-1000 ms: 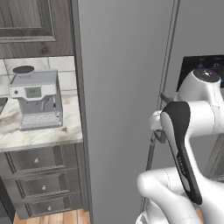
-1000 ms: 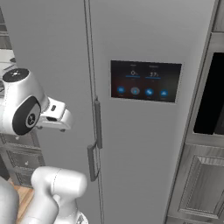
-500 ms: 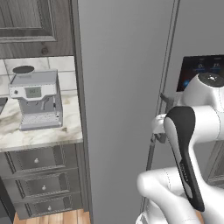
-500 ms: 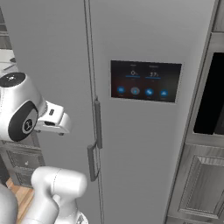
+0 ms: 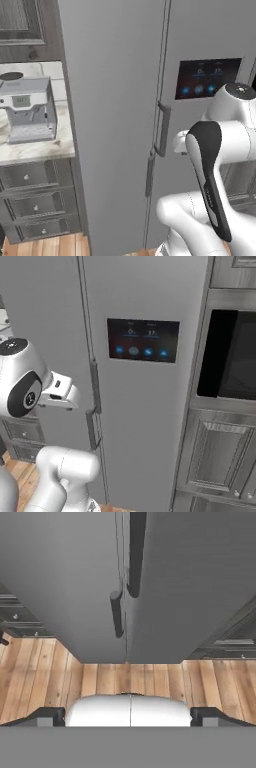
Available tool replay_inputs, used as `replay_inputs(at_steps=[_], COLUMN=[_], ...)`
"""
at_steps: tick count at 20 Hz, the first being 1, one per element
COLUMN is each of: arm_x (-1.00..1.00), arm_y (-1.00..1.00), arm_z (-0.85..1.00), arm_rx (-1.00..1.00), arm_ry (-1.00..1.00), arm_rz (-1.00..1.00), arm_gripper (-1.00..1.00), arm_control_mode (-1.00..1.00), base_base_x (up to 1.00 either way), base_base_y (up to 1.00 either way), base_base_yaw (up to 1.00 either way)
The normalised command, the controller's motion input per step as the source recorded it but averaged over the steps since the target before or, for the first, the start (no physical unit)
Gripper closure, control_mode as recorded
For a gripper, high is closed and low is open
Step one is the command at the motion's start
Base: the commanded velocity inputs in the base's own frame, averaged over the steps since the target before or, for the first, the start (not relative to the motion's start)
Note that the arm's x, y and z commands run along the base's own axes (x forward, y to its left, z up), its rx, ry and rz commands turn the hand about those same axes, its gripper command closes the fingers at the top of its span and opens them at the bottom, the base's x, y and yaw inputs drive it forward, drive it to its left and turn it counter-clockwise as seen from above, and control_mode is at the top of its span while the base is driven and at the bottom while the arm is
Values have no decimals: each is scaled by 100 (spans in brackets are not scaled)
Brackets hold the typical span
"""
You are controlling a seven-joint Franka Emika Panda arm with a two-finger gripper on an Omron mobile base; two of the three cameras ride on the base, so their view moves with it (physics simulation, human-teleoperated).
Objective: Open the freezer door, pick up the ice cube tray from the freezer, and place it on the dining counter.
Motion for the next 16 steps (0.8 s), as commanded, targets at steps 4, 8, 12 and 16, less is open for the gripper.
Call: replay_inputs(at_steps=[4, 8, 12, 16], arm_x=[0, 0, 0, 0], arm_y=[0, 0, 0, 0], arm_z=[0, 0, 0, 0], arm_rx=[0, 0, 0, 0], arm_ry=[0, 0, 0, 0], arm_rz=[0, 0, 0, 0], arm_gripper=[-100, -100, -100, -100], arm_control_mode=[100, 100, 100, 100], base_base_x=[-1, 0, 9, 18], base_base_y=[-87, -89, -72, -61], base_base_yaw=[-1, -1, 0, 0])
